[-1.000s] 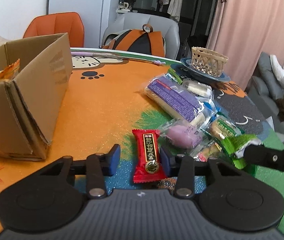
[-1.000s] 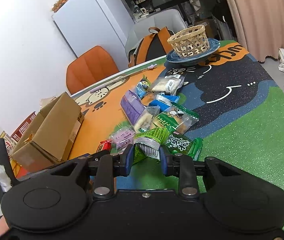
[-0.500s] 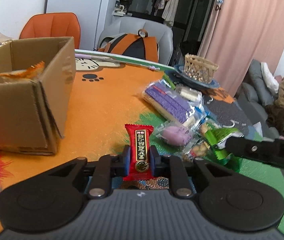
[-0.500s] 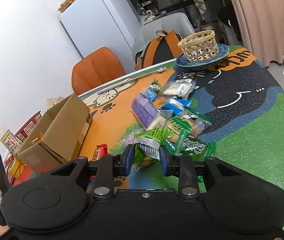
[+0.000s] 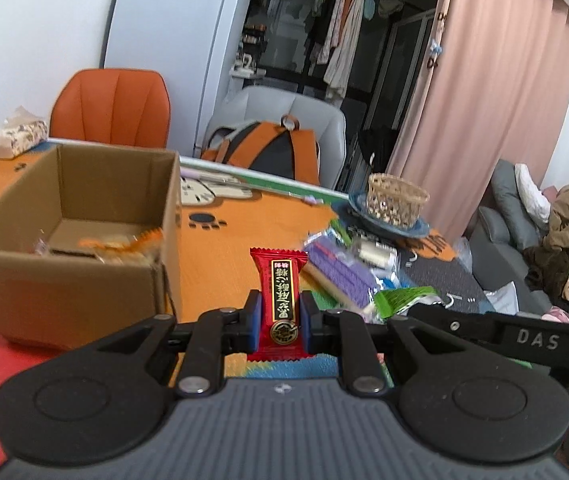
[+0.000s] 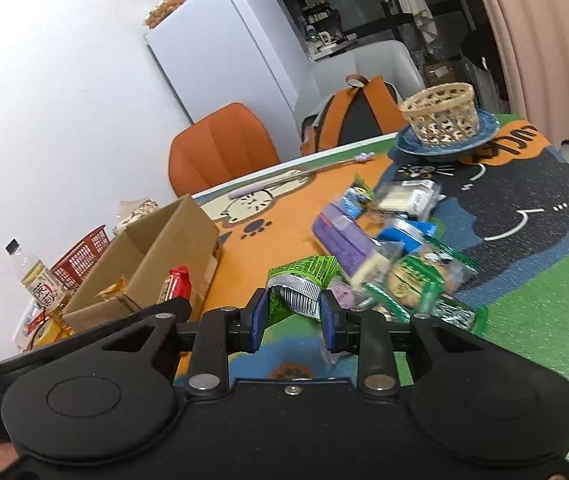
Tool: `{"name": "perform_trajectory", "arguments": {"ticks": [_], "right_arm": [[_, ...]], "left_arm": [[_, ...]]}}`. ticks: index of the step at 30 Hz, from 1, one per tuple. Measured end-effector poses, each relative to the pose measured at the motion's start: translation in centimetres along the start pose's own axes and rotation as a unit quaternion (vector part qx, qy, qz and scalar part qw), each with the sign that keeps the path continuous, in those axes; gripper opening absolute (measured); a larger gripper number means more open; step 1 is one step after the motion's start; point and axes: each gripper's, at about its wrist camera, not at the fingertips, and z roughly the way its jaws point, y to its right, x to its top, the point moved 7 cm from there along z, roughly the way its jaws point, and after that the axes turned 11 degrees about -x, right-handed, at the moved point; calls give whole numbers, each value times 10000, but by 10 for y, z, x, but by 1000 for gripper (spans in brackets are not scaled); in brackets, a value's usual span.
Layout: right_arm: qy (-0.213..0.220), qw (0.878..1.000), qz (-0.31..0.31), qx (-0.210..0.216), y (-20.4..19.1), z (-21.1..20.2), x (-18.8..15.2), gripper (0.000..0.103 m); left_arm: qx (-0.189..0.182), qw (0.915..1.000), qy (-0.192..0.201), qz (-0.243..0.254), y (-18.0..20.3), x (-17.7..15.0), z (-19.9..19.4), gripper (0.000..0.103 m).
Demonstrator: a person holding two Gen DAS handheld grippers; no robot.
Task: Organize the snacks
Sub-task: 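Carry the red bar with the left tool while the right tool carries the green packet over the box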
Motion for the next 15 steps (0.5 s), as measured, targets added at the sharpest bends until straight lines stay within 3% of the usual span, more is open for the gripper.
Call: {"name": "perform_trajectory", "arguments": {"ticks": [15], "right_arm": [[181, 9990, -267, 296, -51, 1, 15, 29]], "left_arm": [[159, 9988, 427, -162, -27, 25, -34, 18]]}}
